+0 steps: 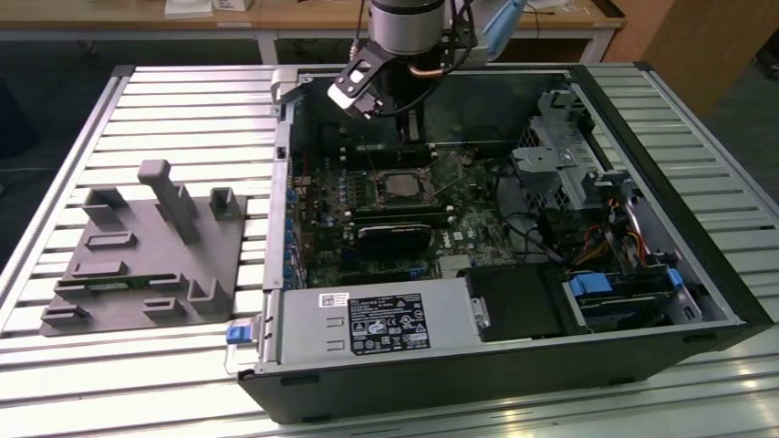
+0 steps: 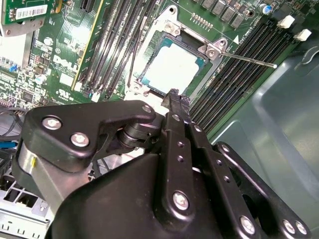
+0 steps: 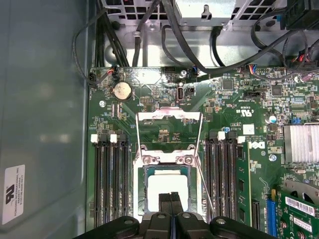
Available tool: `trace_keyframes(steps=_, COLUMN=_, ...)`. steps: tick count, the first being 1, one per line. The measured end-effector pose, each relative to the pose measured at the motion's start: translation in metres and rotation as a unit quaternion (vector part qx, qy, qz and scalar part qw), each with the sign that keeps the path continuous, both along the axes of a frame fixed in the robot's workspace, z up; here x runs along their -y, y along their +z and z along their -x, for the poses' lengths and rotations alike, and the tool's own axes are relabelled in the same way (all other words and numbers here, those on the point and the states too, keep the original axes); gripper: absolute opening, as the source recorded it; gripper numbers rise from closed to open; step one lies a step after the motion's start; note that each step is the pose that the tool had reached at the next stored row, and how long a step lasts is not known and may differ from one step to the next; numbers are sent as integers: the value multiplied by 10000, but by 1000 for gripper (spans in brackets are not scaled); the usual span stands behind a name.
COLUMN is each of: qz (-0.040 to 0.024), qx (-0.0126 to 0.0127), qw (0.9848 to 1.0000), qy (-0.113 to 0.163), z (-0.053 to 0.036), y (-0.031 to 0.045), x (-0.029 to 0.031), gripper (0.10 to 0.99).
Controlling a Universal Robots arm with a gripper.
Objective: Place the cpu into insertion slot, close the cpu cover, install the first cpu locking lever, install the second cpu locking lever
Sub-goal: 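Close the cpu cover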
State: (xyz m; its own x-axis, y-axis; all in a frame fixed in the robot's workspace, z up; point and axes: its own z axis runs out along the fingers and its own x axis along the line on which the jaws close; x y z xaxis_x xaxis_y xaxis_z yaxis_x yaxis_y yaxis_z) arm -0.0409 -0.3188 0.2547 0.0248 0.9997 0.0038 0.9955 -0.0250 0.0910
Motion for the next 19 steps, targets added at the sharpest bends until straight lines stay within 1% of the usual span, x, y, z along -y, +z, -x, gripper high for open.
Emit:
trace_keyframes(steps=9, qz=0, qx=0, qw=10000, qy=0, z=-3, y=0, x=0, gripper=106)
trace_keyframes(steps=14, qz=0, qx=0, qw=10000, qy=0, z=-3, y=40, x=0, gripper=106)
trace_keyframes(steps=19, qz=-1, qx=1, qw=10000, qy=0, z=-3, y=57, x=0, gripper=106)
